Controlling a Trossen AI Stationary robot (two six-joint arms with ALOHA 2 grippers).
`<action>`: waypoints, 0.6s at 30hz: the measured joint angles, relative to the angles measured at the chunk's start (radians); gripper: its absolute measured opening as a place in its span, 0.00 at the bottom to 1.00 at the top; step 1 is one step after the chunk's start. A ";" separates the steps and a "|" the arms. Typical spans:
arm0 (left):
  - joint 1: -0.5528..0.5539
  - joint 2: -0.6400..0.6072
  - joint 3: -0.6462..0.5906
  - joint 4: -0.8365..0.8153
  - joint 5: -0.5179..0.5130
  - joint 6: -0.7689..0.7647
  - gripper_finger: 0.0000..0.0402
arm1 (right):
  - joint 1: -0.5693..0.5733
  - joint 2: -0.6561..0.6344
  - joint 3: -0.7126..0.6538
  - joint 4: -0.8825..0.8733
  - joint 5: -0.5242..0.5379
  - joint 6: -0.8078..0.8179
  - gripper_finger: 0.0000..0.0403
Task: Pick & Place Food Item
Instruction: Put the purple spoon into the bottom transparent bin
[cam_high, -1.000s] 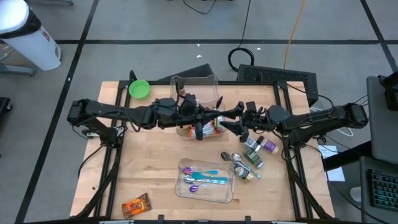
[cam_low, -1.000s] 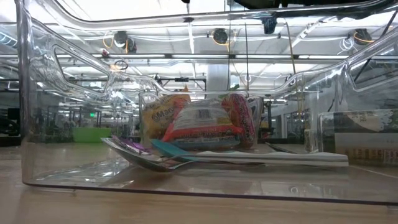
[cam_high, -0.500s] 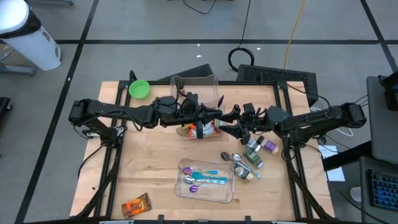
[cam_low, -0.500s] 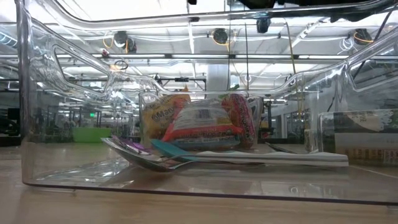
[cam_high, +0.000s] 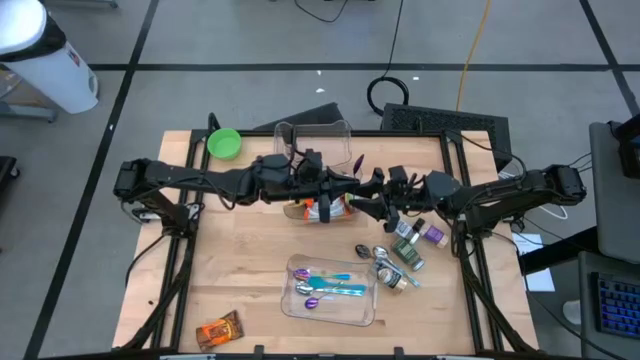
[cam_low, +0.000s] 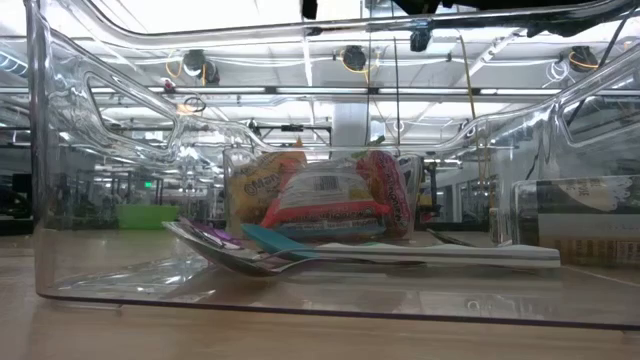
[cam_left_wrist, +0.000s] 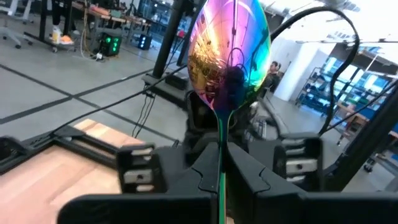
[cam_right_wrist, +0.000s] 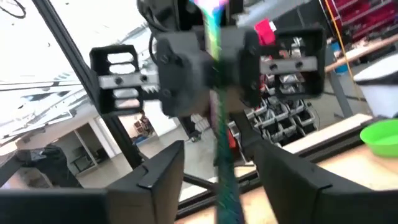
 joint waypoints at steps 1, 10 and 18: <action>0.001 0.000 0.000 -0.010 0.000 -0.003 0.02 | -0.003 0.000 0.000 -0.001 -0.001 -0.006 0.40; 0.000 0.000 0.000 -0.005 0.000 -0.016 0.05 | -0.004 0.000 0.000 -0.005 -0.002 -0.039 0.04; 0.009 0.000 0.000 0.013 0.003 0.001 0.06 | -0.004 0.000 0.000 -0.006 0.005 -0.053 0.04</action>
